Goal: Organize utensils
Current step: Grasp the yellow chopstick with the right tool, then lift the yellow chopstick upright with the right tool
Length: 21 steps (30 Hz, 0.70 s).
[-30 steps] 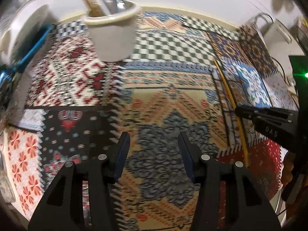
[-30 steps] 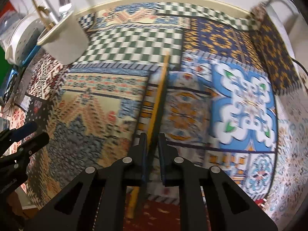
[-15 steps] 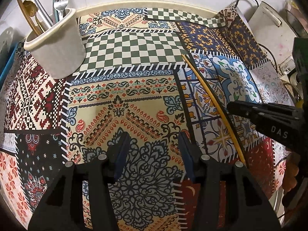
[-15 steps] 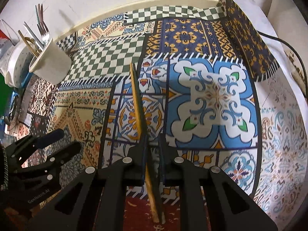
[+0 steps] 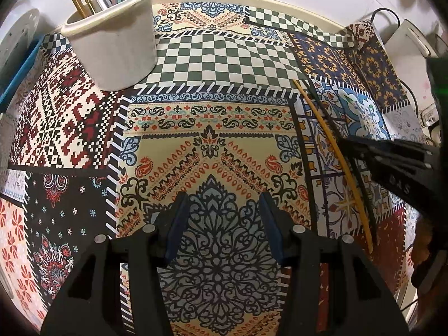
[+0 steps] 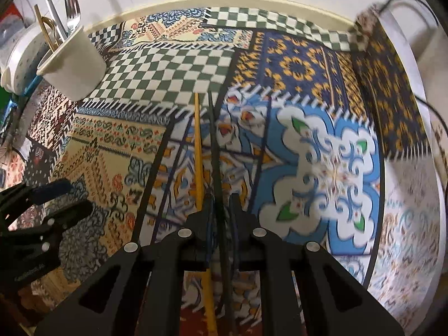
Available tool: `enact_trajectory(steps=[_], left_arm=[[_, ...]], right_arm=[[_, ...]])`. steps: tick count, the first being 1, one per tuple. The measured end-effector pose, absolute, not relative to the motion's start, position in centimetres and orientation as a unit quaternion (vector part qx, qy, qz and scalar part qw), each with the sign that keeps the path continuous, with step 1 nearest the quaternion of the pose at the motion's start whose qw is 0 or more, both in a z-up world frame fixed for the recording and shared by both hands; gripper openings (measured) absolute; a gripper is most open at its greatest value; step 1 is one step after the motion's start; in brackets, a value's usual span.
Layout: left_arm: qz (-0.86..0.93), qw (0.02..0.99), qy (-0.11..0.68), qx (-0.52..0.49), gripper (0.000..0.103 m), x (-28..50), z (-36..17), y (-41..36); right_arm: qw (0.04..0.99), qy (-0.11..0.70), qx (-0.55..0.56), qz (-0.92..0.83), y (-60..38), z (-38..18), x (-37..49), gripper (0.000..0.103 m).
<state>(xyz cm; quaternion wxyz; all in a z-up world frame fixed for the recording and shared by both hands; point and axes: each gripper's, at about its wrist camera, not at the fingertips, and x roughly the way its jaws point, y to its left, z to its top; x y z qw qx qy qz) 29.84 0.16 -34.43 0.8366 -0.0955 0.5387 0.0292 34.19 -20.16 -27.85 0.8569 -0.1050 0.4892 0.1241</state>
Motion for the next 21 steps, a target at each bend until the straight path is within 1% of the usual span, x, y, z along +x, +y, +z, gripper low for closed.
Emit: enact_trajectory(steps=[3,10,17,21], left_arm=[[0.028,0.836,0.540,-0.089,0.051,30.2,-34.4,-0.4],[0.001,0.832,0.548,-0.089,0.051,32.8,-34.3,-3.3],[-0.029,0.831,0.550,-0.085,0.051,35.8,-34.3,-7.3],[-0.033,0.837,0.545,-0.042,0.051,36.9,-34.5,-9.7]], right_arm=[[0.856,0.495,-0.095,0.114,-19.9,-27.6,35.6,0.005],[0.858,0.499,-0.032,0.116,-23.2,-26.7,36.6,0.005],[0.880,0.462,0.021,0.108,-28.5,-23.4,35.0,0.005],[0.888,0.446,0.040,0.102,-29.5,-22.3,33.4,0.005]])
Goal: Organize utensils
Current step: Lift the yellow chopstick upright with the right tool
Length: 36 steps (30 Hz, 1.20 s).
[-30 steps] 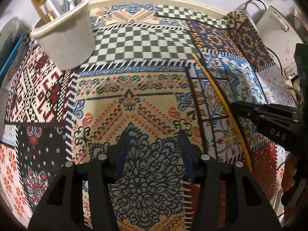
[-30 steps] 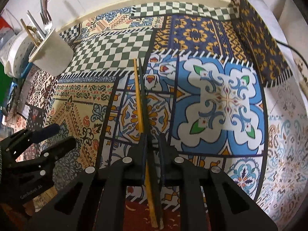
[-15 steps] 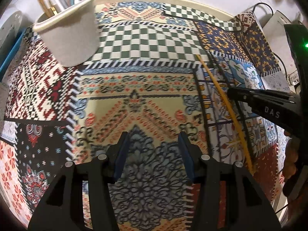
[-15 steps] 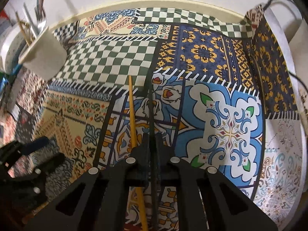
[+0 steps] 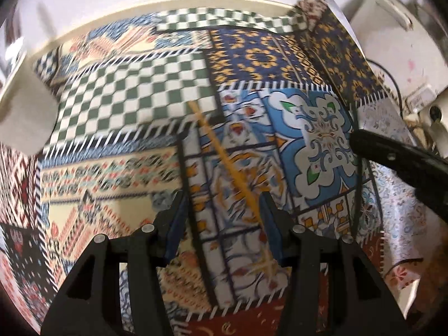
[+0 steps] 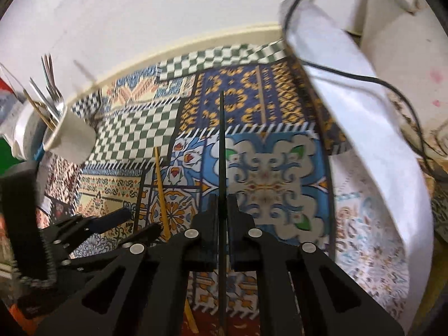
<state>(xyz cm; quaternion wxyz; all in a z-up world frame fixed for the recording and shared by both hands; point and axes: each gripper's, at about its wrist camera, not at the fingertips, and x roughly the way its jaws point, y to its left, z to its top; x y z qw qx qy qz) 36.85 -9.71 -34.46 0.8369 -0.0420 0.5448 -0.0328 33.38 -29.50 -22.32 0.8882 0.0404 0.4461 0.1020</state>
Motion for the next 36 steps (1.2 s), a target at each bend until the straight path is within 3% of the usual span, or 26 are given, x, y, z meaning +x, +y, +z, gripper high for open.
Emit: enact_trajectory(steps=[5,10,14,16,20,26,36], left_arm=[[-0.021,0.851,0.524,0.026,0.048,36.8,-34.9,-11.4],[-0.003,0.860,0.510,0.017,0.040,36.6,-34.8,-9.6],[0.010,0.858,0.514,0.001,0.027,37.5,-34.6,-8.2],[0.011,0.856,0.518,0.002,0.012,38.4,-34.6,-8.4],[-0.002,0.847,0.532,-0.007,0.003,39.1,-34.5,-8.3],[-0.019,0.854,0.519,-0.039,0.002,37.3,-32.6,-7.0],[-0.040,0.900,0.430,-0.056,0.002,30.7,-25.5,-5.0]], right_arm=[[0.893,0.434,0.059,0.100,-29.2,-22.1,33.0,0.005],[0.897,0.426,0.062,0.105,-29.0,-21.7,32.7,0.005],[0.897,0.422,0.066,0.116,-28.4,-21.6,32.5,0.005],[0.898,0.419,0.067,0.121,-28.2,-21.5,32.3,0.005],[0.900,0.411,0.069,0.132,-27.5,-20.9,31.6,0.005],[0.905,0.396,0.063,0.143,-26.5,-19.9,30.5,0.005],[0.915,0.366,0.042,0.162,-23.8,-17.9,28.8,0.005]])
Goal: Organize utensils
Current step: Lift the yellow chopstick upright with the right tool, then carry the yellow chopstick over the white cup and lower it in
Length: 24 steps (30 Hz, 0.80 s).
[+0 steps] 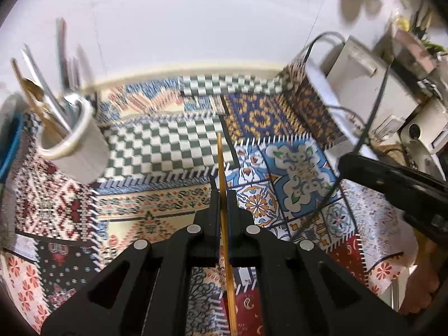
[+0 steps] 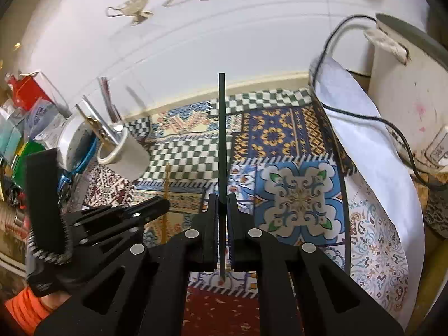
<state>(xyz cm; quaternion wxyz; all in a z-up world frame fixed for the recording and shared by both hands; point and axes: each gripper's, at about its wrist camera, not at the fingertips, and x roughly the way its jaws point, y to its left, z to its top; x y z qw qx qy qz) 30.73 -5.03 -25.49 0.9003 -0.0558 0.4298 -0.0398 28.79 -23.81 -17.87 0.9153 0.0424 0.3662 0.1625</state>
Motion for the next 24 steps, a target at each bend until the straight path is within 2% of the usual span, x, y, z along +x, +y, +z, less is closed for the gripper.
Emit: enact_trajectory(steps=[12,24], left_arm=[[0.012,0.940,0.327,-0.096,0.002,25.7,-19.6,-0.7],[0.061,0.959,0.253,-0.117,0.001,24.1,-13.7,4.2]], right_arm=[[0.923,0.330,0.005,0.198,-18.4,-14.8,27.9,0.005],[0.926,0.287,-0.030,0.244,-13.4,-10.9,28.8,0.005]])
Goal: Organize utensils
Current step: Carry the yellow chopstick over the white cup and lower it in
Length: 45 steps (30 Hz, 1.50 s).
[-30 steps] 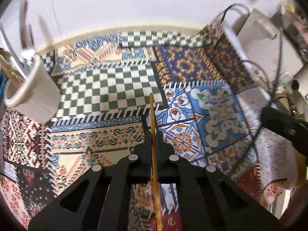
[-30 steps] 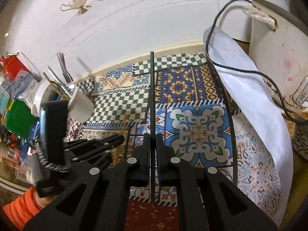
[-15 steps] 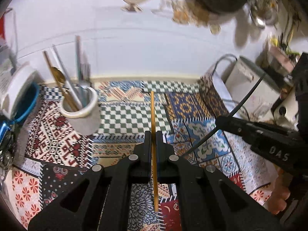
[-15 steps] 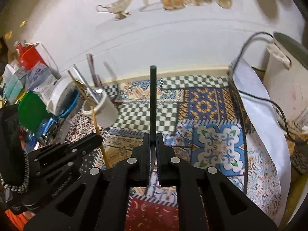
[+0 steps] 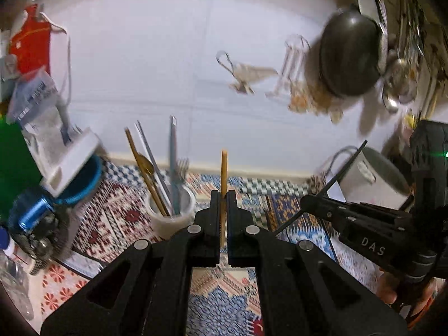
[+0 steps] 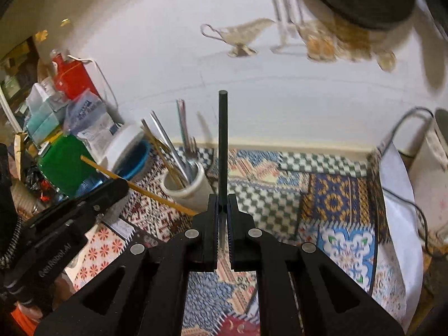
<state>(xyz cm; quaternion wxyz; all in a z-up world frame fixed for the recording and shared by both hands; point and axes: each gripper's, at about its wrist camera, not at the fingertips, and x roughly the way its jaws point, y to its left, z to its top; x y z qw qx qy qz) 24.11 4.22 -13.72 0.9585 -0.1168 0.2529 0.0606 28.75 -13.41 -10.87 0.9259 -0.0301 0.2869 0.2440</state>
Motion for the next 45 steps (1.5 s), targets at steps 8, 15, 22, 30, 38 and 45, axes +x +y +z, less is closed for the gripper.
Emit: enact_trajectory(steps=[8,15,22,30,38,45], left_arm=[[0.099,0.966,0.211,-0.115,0.001,23.9,-9.5,7.3],[0.124,0.967,0.185,-0.123,0.001,24.5,-7.7,10.0],[0.140,0.964,0.184,-0.134,0.001,27.0,-7.6,12.2],[0.151,0.954,0.218,-0.142,0.000,29.9,-10.5,13.4],[0.158,0.936,0.280,-0.146,0.000,31.3,-14.7,14.8],[0.200,0.888,0.384,-0.155,0.026,29.9,-21.3,18.0]], right_arm=[[0.928,0.252,-0.047,0.271,-10.5,-7.8,30.2,0.005],[0.923,0.236,-0.054,0.298,-7.8,-6.5,31.8,0.005],[0.913,0.242,-0.064,0.322,-5.0,-6.9,34.0,0.005],[0.895,0.292,-0.078,0.329,-2.6,-10.7,37.4,0.005],[0.874,0.346,-0.103,0.324,-1.4,-14.5,40.2,0.005],[0.867,0.353,-0.115,0.331,-1.4,-15.4,41.3,0.008]])
